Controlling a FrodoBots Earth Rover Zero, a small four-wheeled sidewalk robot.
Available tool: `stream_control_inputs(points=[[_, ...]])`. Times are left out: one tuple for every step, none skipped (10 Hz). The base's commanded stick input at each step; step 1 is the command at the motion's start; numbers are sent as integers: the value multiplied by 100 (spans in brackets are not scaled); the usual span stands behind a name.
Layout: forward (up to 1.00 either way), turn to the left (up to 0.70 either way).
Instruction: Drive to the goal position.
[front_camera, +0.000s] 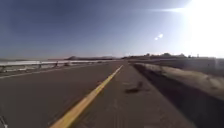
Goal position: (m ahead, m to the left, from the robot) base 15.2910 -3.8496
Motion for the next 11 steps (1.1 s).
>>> stream_control_inputs(points=[[70, 0], [70, 0], [70, 0], [70, 0], [70, 0], [70, 0], [70, 0], [70, 0], [70, 0], [70, 0], [70, 0]])
